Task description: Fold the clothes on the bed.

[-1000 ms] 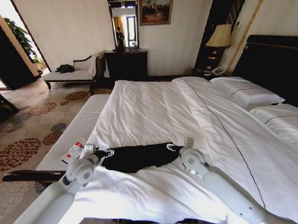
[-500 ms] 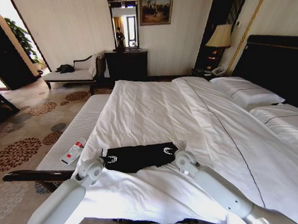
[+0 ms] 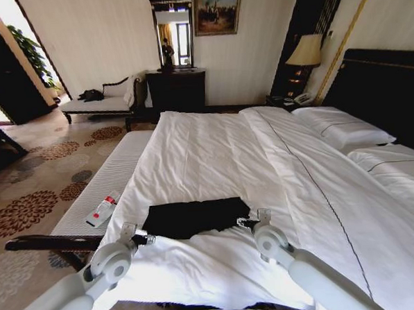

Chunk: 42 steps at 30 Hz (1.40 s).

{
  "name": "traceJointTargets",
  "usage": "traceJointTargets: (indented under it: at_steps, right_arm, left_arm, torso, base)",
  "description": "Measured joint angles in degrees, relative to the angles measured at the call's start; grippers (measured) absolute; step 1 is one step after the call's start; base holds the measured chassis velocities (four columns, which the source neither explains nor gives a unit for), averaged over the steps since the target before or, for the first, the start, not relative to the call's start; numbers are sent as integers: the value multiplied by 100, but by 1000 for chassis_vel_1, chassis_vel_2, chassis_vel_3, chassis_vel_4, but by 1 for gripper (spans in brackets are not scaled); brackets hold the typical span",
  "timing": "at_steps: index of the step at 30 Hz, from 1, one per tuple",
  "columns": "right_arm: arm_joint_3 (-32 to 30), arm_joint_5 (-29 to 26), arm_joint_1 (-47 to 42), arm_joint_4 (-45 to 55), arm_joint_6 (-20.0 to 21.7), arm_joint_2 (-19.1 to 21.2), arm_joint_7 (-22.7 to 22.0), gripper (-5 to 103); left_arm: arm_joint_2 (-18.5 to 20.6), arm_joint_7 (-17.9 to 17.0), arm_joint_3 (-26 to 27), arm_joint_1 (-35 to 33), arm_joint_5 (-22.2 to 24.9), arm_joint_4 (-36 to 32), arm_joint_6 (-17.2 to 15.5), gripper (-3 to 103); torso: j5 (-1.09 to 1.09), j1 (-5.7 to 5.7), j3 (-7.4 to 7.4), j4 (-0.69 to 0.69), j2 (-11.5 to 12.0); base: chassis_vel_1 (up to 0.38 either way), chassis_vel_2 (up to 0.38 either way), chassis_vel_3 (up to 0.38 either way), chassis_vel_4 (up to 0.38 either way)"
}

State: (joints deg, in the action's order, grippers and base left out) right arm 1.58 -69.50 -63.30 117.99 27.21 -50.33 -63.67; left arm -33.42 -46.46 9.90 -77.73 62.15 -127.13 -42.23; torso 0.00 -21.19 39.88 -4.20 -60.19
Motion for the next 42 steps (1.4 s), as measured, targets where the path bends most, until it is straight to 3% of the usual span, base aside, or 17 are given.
traceJointTargets:
  at_steps: [5, 10, 12, 14, 16, 18, 20, 23, 24, 26, 28, 29, 32, 33, 37, 42]
  right_arm:
    - [-385, 125, -259, 472, -255, -128, -73, 100]
    - [-701, 213, -132, 651, -444, -203, 169, 100]
    - [-738, 351, 132, 503, -599, -274, 451, 100]
    - [-738, 378, 215, 393, -667, -308, 576, 100]
    - [-688, 482, 493, -208, -961, -466, 1043, 100]
    - [-666, 515, 568, -439, -1059, -535, 1231, 100]
    - [-639, 583, 706, -1033, -1419, -808, 1944, 100]
    - [-620, 617, 711, -1233, -1577, -1035, 2201, 100]
    - [-570, 752, 643, -1370, -1705, -1331, 2386, 100]
    - [-520, 1018, 505, -1505, -1910, -1695, 2668, 100]
    - [-513, 1102, 463, -1556, -2001, -1800, 2778, 100]
    - [-510, 1374, 345, -1745, -2326, -2064, 3087, 100]
    - [-516, 1862, 188, -2149, -2973, -2347, 3618, 100]
    - [-516, 1862, 188, -2149, -2973, -2347, 3618, 100]
    - [-531, 2354, 63, -2715, -3651, -2482, 4113, 100]
    - [-624, 2511, 150, -3215, -4120, -2543, 4414, 100]
  left_arm:
    - [-80, -112, 248, -372, -309, -254, 142, 100]
    - [-395, 399, 543, 166, -347, -284, 666, 100]
    - [-720, 987, 776, 494, -533, -44, 1131, 100]
    - [-836, 1123, 793, 583, -585, 79, 1250, 100]
    - [-1357, 1533, 763, 848, -744, 623, 1707, 100]
    - [-1494, 1593, 761, 899, -762, 739, 1811, 100]
    - [-2040, 1740, 1004, 1033, -767, 1038, 2102, 100]
    - [-2263, 1801, 1295, 1101, -749, 1180, 2166, 100]
    - [-2410, 1812, 1638, 1159, -788, 1410, 2189, 100]
    - [-2476, 1765, 2057, 1194, -1006, 1864, 2169, 100]
    - [-2478, 1743, 2159, 1196, -1083, 2028, 2169, 100]
    - [-2482, 1716, 2450, 1186, -1247, 2522, 2249, 100]
    - [-2482, 1719, 2870, 1081, -1180, 2988, 2414, 100]
    - [-2482, 1719, 2870, 1081, -1180, 2988, 2414, 100]
    - [-2475, 1719, 3132, 848, -1013, 2928, 2429, 100]
    - [-2482, 1684, 3139, 758, -945, 2656, 2396, 100]
  torso:
    - [1, 1, 0, 2, 0]
    - [0, 1, 0, -1, 0]
    - [1, 0, 2, 0, 0]
    - [2, -1, 2, 0, 0]
    - [-3, -2, 2, 1, 1]
    - [-1, -1, 2, 1, 1]
    - [-3, -1, 2, 1, 1]
    - [1, -1, 2, 0, 1]
    - [1, -2, 2, -1, 1]
    - [1, -2, 2, 1, 1]
    - [0, -2, 2, 1, 1]
    - [-4, -1, 2, 2, 1]
    - [-2, -1, 1, 4, 1]
    - [-2, -1, 1, 4, 1]
    - [-1, -1, 1, 1, 1]
    - [0, -1, 1, 0, 0]
  base:
    - [0, 0, 0, 0]
    - [0, 0, 0, 0]
    - [0, 0, 0, 0]
    - [0, 0, 0, 0]
    - [0, 0, 0, 0]
    - [0, 0, 0, 0]
    - [0, 0, 0, 0]
    - [0, 0, 0, 0]
    - [0, 0, 0, 0]
    - [0, 0, 0, 0]
    - [0, 0, 0, 0]
    - [0, 0, 0, 0]
    - [0, 0, 0, 0]
    - [0, 0, 0, 0]
    - [0, 0, 0, 0]
    - [0, 0, 0, 0]
